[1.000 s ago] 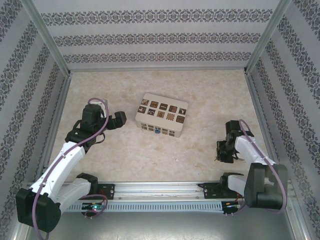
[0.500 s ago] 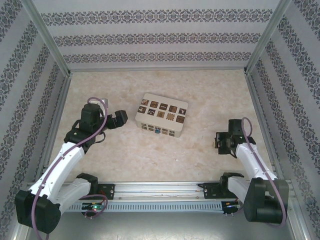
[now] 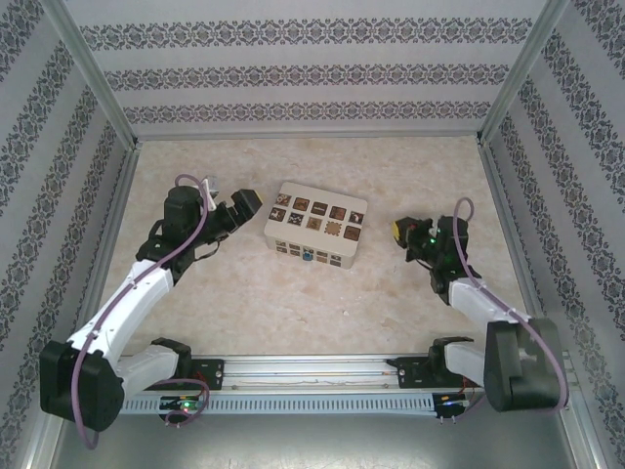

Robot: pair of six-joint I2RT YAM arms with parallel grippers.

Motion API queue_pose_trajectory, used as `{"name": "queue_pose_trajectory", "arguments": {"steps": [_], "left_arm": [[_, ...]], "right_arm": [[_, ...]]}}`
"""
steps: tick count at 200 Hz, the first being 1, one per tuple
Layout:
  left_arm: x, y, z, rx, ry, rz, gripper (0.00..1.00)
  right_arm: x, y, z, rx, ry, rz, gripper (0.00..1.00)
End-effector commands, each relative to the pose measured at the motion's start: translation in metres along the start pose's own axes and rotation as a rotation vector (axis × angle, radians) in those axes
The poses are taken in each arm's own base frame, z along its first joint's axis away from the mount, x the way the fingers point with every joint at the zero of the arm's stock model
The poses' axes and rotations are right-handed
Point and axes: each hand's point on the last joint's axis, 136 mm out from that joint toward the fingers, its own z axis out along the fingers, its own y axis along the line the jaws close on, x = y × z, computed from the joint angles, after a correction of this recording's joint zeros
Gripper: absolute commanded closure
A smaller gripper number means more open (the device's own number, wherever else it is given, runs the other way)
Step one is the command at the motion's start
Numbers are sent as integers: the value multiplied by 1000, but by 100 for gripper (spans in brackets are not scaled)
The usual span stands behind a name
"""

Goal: Unlock the padlock with the key

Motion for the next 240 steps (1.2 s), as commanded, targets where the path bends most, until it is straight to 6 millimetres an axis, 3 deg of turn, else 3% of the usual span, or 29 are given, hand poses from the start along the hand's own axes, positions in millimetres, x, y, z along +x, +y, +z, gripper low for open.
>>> {"name": "queue_pose_trajectory", "arguments": {"steps": [1, 27, 43, 93, 166, 240], "left_arm": [[-10, -47, 2, 201, -1, -126, 0], [-6, -62, 8, 246, 19, -168, 0], [-1, -66, 14, 249, 26, -206, 0], [5, -76, 25, 287, 4, -401, 1], [9, -70, 31, 305, 1, -624, 4], [32, -71, 50, 324, 73, -717, 5]], "right_arm": [[38, 87, 6, -285, 154, -208, 100], [78, 119, 22, -365, 304, -330, 100], [99, 129, 31, -384, 369, -398, 100], [145, 123, 52, -332, 489, -566, 100], [182, 105, 47, -209, 562, -956, 100], [194, 113, 47, -210, 560, -1018, 100]]}}
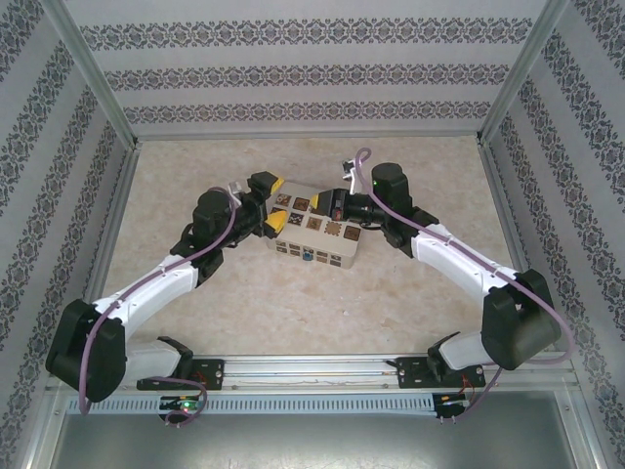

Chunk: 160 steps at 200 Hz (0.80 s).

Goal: Unlock the padlock with the key

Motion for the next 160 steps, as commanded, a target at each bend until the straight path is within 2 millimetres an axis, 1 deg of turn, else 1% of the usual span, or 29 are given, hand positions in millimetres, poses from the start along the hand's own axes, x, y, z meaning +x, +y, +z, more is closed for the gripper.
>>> {"name": "queue_pose_trajectory", "arguments": {"steps": [1, 74, 110, 160], "left_arm": [[12, -4, 5, 55, 33, -51, 5], [31, 6, 25, 67, 70, -114, 9], [31, 12, 31, 56, 55, -130, 13], [25, 11, 31, 73, 22, -147, 23]], "right_arm": [[-6, 15, -1, 0, -13, -71, 100], [-2, 26, 12, -9, -10, -85, 100], [3, 30, 18, -24, 2, -81, 100], [12, 26, 25, -27, 27, -64, 100]]}}
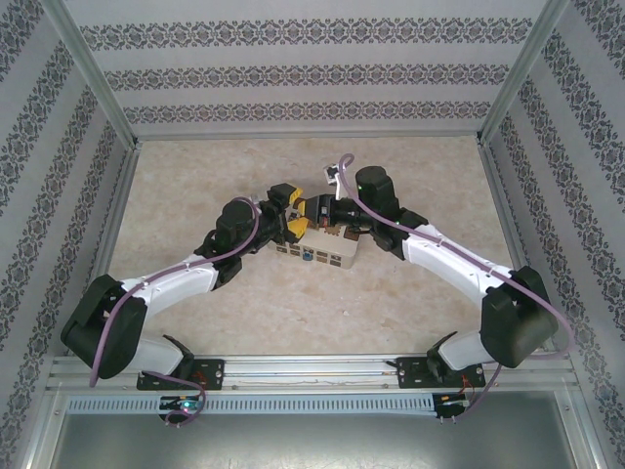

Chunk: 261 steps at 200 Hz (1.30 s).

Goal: Unlock the padlock with the key

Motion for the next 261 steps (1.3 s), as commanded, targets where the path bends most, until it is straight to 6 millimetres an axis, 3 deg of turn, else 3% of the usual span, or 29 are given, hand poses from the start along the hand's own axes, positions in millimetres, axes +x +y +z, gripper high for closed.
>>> {"name": "queue_pose_trajectory", "arguments": {"steps": [1, 143, 201, 217, 237, 261], "left_arm": [[4, -14, 0, 64, -4, -8, 23], [-5, -6, 2, 57, -39, -22, 68], [-7, -1, -1, 41, -50, -19, 100], [-8, -1, -3, 36, -60, -3, 100], [-7, -6, -6, 26, -72, 77, 100], [-5, -23, -15, 1, -114, 314, 100]], "right_arm": [[-6, 8, 5, -26, -16, -23, 100], [-11, 2, 6, -16, -25, -15, 100], [-12, 0, 2, -12, -38, -8, 100], [-14, 0, -1, -13, -47, -7, 100], [-15, -1, -7, -9, -61, -4, 86], [-18, -1, -21, -4, -90, -10, 67]]}}
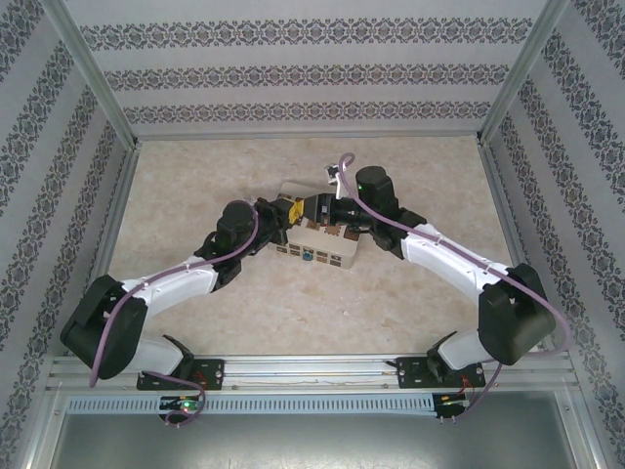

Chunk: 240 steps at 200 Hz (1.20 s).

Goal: Unlock the padlock with the key

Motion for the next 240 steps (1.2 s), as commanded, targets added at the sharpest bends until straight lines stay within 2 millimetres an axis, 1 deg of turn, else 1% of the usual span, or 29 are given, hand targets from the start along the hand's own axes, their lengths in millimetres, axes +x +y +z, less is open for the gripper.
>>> {"name": "queue_pose_trajectory", "arguments": {"steps": [1, 9, 30, 42, 51, 64, 77, 95, 113, 142, 191, 209, 240], "left_arm": [[9, -28, -12, 16, -17, 266, 100], [8, -39, -18, 25, -45, 379, 100], [8, -61, -34, 27, -97, 665, 100], [9, -73, -42, 57, -121, 784, 100], [13, -82, -47, 109, -126, 868, 100], [17, -90, -54, 164, -133, 947, 100], [24, -95, -56, 207, -119, 1020, 100], [39, -103, -56, 254, -61, 1111, 100], [45, -107, -54, 275, -41, 1129, 100], [47, -112, -52, 309, -39, 1105, 100], [44, -113, -50, 321, -56, 1073, 100], [43, -114, -51, 322, -61, 1071, 100], [41, -111, -52, 315, -66, 1069, 100]], "right_arm": [[-13, 8, -20, -11, -69, -23, 66], [-14, 7, -26, -8, -85, -25, 61], [-16, 8, -42, -19, -117, -31, 53], [-18, 15, -49, -51, -131, -39, 50], [-18, 22, -54, -85, -133, -48, 47], [-18, 34, -58, -139, -133, -60, 45], [-19, 47, -60, -199, -135, -68, 44], [-19, 63, -61, -268, -141, -76, 44], [-17, 74, -55, -309, -132, -81, 44], [-14, 84, -44, -345, -126, -75, 49], [0, 86, -24, -362, -74, -46, 54], [-1, 84, -19, -360, -74, -40, 56], [-5, 88, -11, -376, -67, -40, 59]]}}
